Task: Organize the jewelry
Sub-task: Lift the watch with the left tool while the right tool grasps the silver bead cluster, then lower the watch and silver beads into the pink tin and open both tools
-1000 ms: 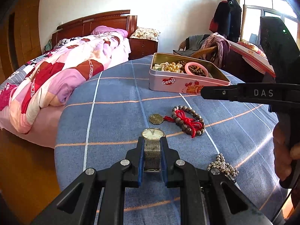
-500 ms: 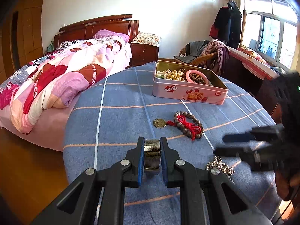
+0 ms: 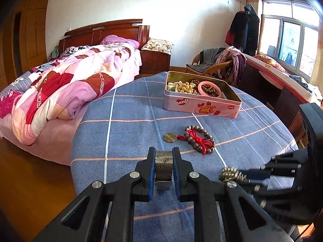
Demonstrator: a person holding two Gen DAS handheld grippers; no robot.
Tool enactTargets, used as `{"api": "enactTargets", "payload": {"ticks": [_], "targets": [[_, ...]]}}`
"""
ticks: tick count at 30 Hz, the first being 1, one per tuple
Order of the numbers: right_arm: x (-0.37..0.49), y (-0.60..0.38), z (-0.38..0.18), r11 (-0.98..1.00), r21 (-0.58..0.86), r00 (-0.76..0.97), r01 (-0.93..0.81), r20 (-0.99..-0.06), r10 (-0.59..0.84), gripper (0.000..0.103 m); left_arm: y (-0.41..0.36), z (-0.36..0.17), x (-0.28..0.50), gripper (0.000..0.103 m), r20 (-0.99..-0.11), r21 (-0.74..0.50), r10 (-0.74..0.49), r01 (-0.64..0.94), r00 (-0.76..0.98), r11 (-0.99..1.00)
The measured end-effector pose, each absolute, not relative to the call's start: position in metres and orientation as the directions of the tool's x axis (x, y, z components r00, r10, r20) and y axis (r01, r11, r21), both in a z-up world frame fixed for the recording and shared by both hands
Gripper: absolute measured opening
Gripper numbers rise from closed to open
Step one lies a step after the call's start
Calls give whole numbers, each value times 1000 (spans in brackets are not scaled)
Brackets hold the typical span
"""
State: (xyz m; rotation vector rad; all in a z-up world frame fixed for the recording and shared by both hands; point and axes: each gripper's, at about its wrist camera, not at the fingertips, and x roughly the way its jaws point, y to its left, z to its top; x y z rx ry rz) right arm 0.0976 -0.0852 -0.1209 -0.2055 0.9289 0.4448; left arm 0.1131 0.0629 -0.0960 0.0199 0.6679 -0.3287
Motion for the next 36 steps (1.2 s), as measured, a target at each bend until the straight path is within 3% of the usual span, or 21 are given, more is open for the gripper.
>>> {"api": "enactTargets", "payload": {"ticks": [12,24,36], "targets": [[113,-151,-60,929,227,649,-291,-666,367,16,62,-73,116,15,-564,-109,-329,326,757,939],[147,-171,-30,953,213,739,-216,-602,302,16,24,-42,137,15,-512,-97,-397,408,762,908],[193,-189,-4,962,228,813,-149,-525,250,16,-23,3,208,15,-410,-94,-453,457,791,884]]}}
